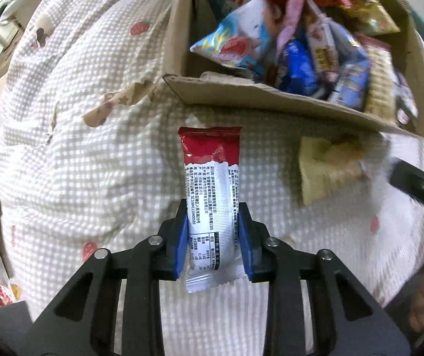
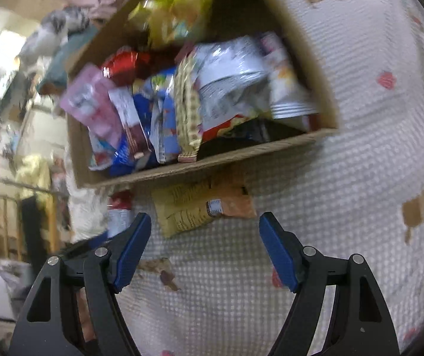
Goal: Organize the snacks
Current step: 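Lift the red-white bar with the left tool while the right tool grasps the tan bag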
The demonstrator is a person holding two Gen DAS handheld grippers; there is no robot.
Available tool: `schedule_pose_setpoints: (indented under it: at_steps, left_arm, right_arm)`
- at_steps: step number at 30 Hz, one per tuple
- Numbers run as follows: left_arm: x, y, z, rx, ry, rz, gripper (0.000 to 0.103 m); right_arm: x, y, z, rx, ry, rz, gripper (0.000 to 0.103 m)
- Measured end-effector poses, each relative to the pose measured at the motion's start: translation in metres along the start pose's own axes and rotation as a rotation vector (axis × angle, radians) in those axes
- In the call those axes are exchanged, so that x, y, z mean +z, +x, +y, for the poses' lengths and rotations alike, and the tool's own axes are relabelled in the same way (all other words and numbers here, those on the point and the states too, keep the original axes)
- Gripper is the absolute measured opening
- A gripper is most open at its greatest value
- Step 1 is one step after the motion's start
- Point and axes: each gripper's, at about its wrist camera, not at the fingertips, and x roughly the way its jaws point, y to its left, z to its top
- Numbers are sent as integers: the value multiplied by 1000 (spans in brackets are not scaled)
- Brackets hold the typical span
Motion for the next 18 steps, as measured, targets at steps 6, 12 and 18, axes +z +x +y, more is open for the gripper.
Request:
schedule_pose_setpoints:
  at_steps: [6, 12, 18]
  left_arm:
    - [-16, -56, 12, -16, 58, -94, 26]
    - [-21, -56, 25, 8, 10, -157, 26]
    - [-1, -50, 10, 27, 19, -168, 26]
  right_arm:
    - [18, 34, 7, -119, -93, 34, 79]
    - [16, 56, 17, -117, -163, 59, 75]
    - [9, 62, 17, -122, -180, 70, 75]
